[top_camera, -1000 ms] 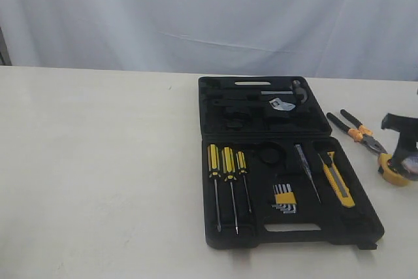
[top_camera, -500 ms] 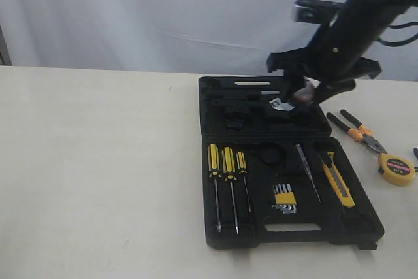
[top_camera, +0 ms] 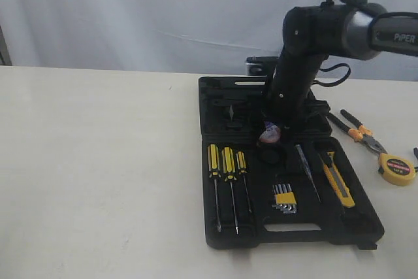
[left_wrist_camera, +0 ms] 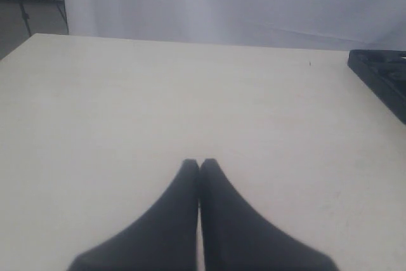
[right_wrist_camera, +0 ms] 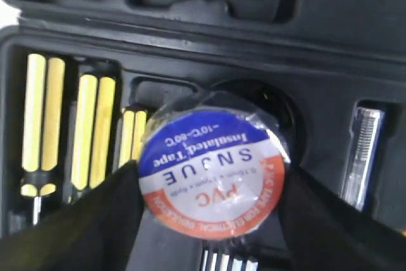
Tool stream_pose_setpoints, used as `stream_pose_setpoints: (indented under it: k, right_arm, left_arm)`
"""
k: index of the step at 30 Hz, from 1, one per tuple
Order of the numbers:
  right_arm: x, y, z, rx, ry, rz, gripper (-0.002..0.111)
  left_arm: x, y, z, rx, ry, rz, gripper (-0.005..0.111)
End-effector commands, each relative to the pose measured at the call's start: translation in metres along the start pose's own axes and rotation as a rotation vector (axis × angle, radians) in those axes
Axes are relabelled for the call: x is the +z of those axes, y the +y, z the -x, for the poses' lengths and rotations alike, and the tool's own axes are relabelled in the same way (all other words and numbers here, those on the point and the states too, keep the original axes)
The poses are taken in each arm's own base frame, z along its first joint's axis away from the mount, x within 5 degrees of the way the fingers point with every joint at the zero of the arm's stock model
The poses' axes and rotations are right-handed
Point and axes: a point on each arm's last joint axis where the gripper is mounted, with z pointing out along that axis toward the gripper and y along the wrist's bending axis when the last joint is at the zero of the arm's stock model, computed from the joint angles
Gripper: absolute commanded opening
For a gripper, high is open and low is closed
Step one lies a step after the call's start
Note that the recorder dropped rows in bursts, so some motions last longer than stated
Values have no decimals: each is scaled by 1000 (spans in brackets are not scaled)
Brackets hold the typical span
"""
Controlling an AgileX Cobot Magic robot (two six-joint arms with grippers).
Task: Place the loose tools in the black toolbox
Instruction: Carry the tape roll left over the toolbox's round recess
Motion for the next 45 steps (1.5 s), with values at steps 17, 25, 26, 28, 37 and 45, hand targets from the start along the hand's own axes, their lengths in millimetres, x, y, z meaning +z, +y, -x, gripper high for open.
stream_pose_setpoints:
  k: [17,25,26,28,37,45]
  right_arm:
    - [12,-6,0,-19,41,-55,23]
    - [13,-5,1,-20,37,-54,23]
    - [13,-5,0,-20,38,-55,23]
    - [15,-6,0,-19,42,-55,23]
    - [30,-7,-1,-16,83,-62,23]
    - [34,-7,-3,-14,103,-64,31]
  left_arm:
    - [0,0,-1,0,1,-6,0]
    - [0,0,-1,0,1,-6,0]
    - [0,0,-1,0,1,-6,0]
    - [0,0,-1,0,1,-6,0]
    - [0,0,-1,0,1,-6,0]
    - [0,0,-1,0,1,-6,0]
